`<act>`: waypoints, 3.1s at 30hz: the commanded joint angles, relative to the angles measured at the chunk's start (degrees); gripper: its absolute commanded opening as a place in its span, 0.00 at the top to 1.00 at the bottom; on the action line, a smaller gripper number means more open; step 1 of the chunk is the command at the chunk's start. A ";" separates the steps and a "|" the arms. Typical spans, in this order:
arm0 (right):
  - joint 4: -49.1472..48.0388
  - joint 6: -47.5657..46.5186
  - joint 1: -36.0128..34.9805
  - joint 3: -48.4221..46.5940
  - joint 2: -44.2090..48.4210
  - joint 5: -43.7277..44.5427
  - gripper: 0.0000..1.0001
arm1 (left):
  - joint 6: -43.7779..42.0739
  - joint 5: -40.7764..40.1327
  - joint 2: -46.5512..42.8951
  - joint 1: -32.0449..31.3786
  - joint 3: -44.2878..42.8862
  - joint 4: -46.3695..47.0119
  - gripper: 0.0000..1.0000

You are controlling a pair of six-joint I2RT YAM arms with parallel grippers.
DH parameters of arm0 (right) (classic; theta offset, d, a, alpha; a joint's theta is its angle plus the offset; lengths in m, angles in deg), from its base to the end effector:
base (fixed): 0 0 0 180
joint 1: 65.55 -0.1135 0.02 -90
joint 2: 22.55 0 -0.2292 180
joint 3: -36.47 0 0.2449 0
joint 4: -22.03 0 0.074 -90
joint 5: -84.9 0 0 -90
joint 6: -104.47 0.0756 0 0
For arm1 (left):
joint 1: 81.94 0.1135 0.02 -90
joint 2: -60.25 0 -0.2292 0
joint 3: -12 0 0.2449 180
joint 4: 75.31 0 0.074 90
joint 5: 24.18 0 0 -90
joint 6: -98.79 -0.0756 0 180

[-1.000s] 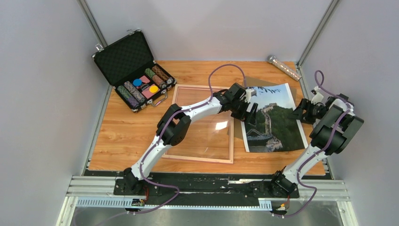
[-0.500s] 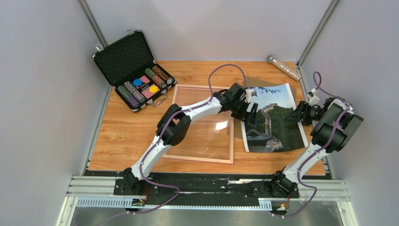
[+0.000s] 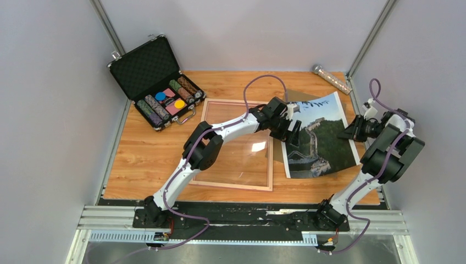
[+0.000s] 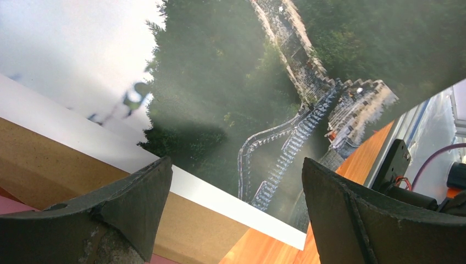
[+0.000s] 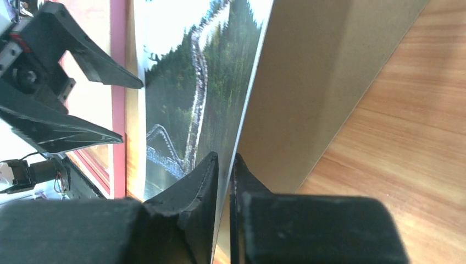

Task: Put the photo into the frame
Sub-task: Turn over the photo at the center of the board.

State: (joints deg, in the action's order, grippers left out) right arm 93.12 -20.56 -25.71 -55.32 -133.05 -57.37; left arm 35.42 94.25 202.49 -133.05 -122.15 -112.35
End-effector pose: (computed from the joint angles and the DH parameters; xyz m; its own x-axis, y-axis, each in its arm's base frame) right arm 0.2937 -0.1672 0.1294 -0.8526 0.2539 -0.4568 -0.1215 0.7539 0.6456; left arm 0.3128 -0.4451 0.1198 -0.7991 0.3628 -0.4794 0.6009 0.5071 -0.6178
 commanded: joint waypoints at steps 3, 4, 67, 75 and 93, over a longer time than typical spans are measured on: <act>-0.74 3.26 -0.64 -0.49 10.53 -2.30 0.96 | -1.63 -1.16 0.25 -1.80 -0.97 -4.23 0.02; -1.00 3.84 -0.90 -0.38 11.81 -2.11 0.98 | -1.70 -1.26 -0.35 -1.80 -1.33 -4.35 0.02; -16.19 29.66 -44.83 10.19 30.46 12.94 0.92 | 20.37 -0.25 -25.15 10.74 4.78 -3.98 0.00; -17.76 31.22 -47.33 10.87 30.08 14.18 0.89 | 27.68 1.47 -23.33 10.77 9.22 -1.25 0.00; -22.01 33.62 -48.91 14.63 31.82 14.71 0.88 | 32.22 2.05 -18.99 10.86 11.84 1.26 0.03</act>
State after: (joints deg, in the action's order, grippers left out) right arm 74.48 11.46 -73.84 -41.29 -102.93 -43.01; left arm 66.11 95.45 182.03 -122.41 -109.47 -113.46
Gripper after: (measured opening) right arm 0.118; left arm 0.980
